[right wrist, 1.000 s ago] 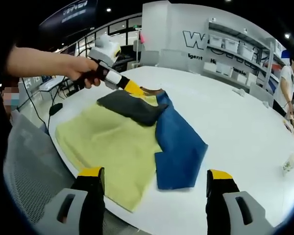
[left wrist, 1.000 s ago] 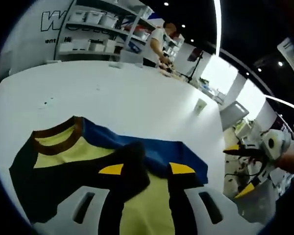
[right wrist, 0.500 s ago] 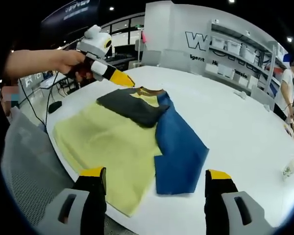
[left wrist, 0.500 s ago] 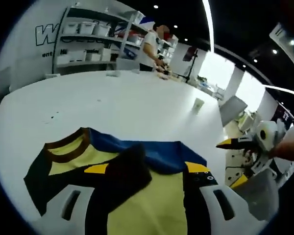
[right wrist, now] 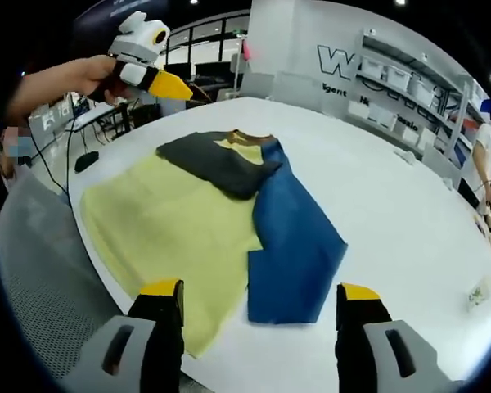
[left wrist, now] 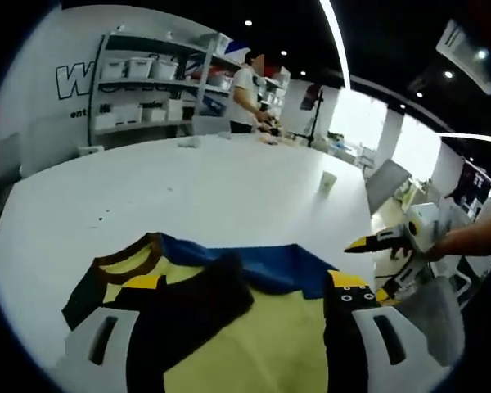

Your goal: Fold the garment on the visible template until the final outline fits inside the template.

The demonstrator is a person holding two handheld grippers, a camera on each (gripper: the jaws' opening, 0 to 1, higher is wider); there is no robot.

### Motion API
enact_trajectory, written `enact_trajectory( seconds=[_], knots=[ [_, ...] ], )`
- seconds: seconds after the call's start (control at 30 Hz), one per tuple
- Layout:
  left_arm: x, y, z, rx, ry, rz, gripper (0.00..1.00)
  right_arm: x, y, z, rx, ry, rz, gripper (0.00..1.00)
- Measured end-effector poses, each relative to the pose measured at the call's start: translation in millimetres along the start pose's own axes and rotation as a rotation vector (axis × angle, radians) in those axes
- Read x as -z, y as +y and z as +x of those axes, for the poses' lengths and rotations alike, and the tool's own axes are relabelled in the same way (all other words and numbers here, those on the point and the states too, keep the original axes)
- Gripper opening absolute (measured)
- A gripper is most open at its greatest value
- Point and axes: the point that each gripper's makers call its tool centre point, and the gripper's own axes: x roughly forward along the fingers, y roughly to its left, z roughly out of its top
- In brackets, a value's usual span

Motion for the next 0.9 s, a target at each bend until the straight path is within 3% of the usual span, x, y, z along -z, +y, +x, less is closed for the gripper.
enact_trajectory(
  seconds=[0.4,0.77,0.9],
  knots=[
    [-0.9,1.5,-33,-0.031,-0.048,-0.011,0.87,6.6,-2,14,-0.015,0.034,-0.035,0.70],
    [6.3,0.8,-64,-0.056,-0.052,0.009,0.93,11.9,-4,27,-0.032,0.046,-0.038,0.59],
    [5.9,1.3,-74,-0.061,-0.082,0.019,0.95,12.1,-5,30,-0.034,0.049,-0.046,0.56]
  ],
)
